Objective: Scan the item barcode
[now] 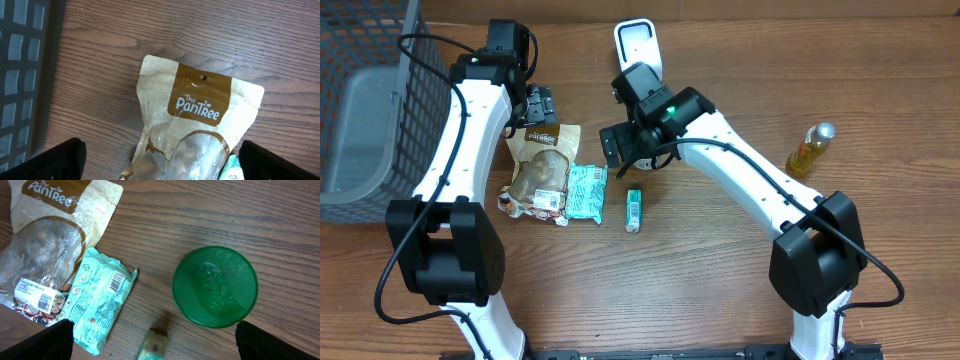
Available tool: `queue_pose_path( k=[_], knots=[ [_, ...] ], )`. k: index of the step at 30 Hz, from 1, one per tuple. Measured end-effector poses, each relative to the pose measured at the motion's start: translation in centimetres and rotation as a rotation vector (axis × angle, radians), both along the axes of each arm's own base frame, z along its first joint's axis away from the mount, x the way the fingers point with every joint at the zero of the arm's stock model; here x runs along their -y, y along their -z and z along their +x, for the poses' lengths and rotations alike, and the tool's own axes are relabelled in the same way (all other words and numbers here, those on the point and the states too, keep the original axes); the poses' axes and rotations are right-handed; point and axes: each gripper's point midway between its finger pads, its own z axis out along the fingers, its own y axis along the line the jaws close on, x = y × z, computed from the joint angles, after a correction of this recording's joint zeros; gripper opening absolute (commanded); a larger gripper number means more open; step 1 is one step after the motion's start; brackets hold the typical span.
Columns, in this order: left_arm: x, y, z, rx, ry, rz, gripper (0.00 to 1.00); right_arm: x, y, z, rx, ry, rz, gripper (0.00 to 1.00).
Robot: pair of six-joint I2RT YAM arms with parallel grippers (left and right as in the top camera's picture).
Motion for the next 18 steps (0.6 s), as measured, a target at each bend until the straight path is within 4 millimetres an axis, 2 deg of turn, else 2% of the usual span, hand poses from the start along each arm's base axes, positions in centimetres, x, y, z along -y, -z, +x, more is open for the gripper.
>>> queue_pose_path(
  k=[18],
  knots=[
    [0.0, 0.0, 0.0, 0.0, 0.0, 0.0, 1.0, 0.77, -0.14, 0.94, 0.053, 0.028, -0.049, 1.0]
  ],
)
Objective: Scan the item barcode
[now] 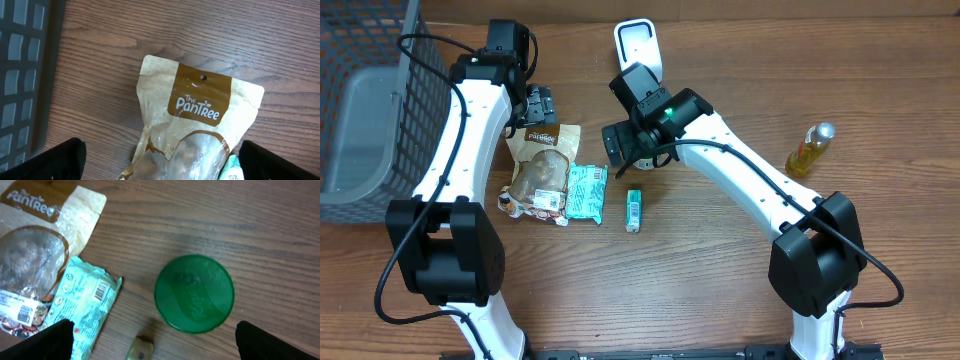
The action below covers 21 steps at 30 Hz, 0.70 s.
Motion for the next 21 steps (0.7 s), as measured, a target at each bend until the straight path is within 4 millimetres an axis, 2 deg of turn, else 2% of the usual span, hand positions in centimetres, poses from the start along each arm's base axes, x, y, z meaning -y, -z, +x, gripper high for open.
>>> queue_pose_path(
  k=[6, 14, 21],
  knots=[
    [0.0, 0.0, 0.0, 0.0, 0.0, 0.0, 1.0, -0.6, -0.3, 1.1, 0.051, 0.004, 0.024, 1.0],
    [0.0, 0.0, 0.0, 0.0, 0.0, 0.0, 0.99, 0.7, 2.6, 1.9, 0.105, 0.043, -0.03, 1.0],
    [0.0, 0.0, 0.0, 0.0, 0.0, 0.0, 0.99, 0.4, 3.0, 2.9, 0.159, 0.055, -0.015, 1.0]
  ],
)
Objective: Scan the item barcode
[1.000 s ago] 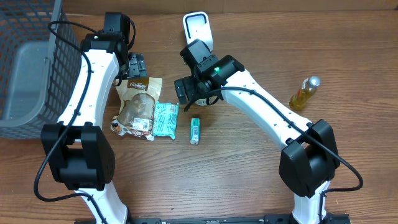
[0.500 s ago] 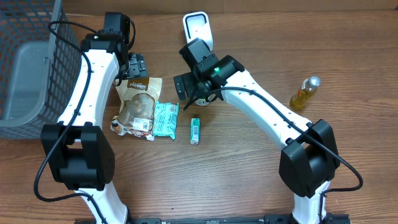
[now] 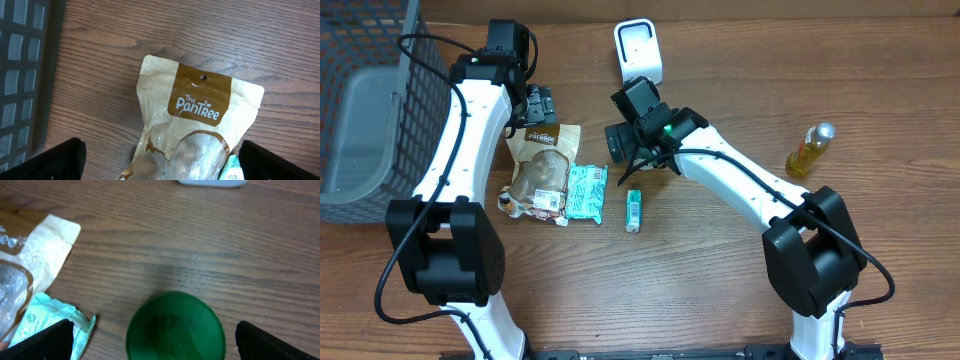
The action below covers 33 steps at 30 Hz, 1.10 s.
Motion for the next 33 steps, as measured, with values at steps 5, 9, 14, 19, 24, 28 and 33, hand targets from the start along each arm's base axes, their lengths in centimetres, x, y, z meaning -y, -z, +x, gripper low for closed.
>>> queue_pose_path(
  k=[5, 9, 14, 19, 24, 28, 33],
  knots=[
    [0.0, 0.0, 0.0, 0.0, 0.0, 0.0, 1.0, 0.6, 1.1, -0.1, 0.002, 0.012, -0.019, 1.0],
    [0.0, 0.0, 0.0, 0.0, 0.0, 0.0, 1.0, 1.1, 1.0, 0.5, 0.016, 0.029, -0.02, 1.0],
    [0.0, 0.0, 0.0, 0.0, 0.0, 0.0, 1.0, 1.3, 0.9, 0.8, 0.024, 0.035, -0.016, 1.0],
    [0.0, 0.0, 0.0, 0.0, 0.0, 0.0, 1.0, 1.2, 0.8, 0.8, 0.027, 0.035, -0.014, 1.0],
    [0.0, 0.0, 0.0, 0.0, 0.0, 0.0, 1.0, 1.0, 0.9, 0.6, 0.015, 0.025, -0.003, 1.0],
    [0.0, 0.0, 0.0, 0.0, 0.0, 0.0, 1.0, 0.8, 0.9, 0.5, 0.009, 0.019, 0.006, 1.0],
    [0.0, 0.0, 0.0, 0.0, 0.0, 0.0, 1.0, 0.7, 1.2, 0.6, 0.009, 0.019, 0.005, 0.95]
  ],
)
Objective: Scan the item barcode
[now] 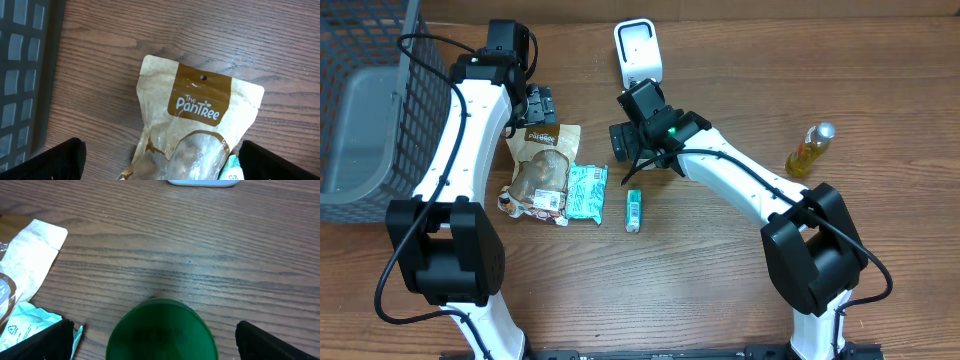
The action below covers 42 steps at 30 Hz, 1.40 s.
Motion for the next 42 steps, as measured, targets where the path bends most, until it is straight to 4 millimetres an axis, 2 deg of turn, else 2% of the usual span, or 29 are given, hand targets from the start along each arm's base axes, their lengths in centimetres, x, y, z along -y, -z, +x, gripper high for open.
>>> queue_pose_path(
  k=[7, 11, 18, 24, 27, 32, 34, 36, 42],
  knots=[
    [0.0, 0.0, 0.0, 0.0, 0.0, 0.0, 1.0, 0.3, 2.5, -0.3, -0.046, 0.0, -0.037, 0.59],
    [0.0, 0.0, 0.0, 0.0, 0.0, 0.0, 1.0, 0.5, 2.7, -0.5, -0.056, 0.001, -0.05, 0.53],
    [0.0, 0.0, 0.0, 0.0, 0.0, 0.0, 1.0, 1.7, 2.9, -2.0, -0.123, 0.006, -0.102, 0.54],
    [0.0, 0.0, 0.0, 0.0, 0.0, 0.0, 1.0, 3.5, 3.0, -4.7, -0.234, 0.026, -0.16, 0.55],
    [0.0, 0.0, 0.0, 0.0, 0.0, 0.0, 1.0, 4.5, 3.1, -6.2, -0.293, 0.031, -0.198, 0.59],
    [0.0, 0.0, 0.0, 0.0, 0.0, 0.0, 1.0, 5.2, 3.1, -7.2, -0.333, 0.033, -0.227, 0.61],
    [0.0, 0.0, 0.0, 0.0, 0.0, 0.0, 1.0, 5.2, 3.1, -7.2, -0.333, 0.032, -0.227, 0.66],
    [0.0, 0.0, 0.0, 0.0, 0.0, 0.0, 1.0, 5.2, 3.1, -7.2, -0.333, 0.035, -0.227, 0.84],
    [0.0, 0.0, 0.0, 0.0, 0.0, 0.0, 1.0, 6.1, 5.1, -8.4, -0.393, 0.027, -0.274, 0.95]
  ],
)
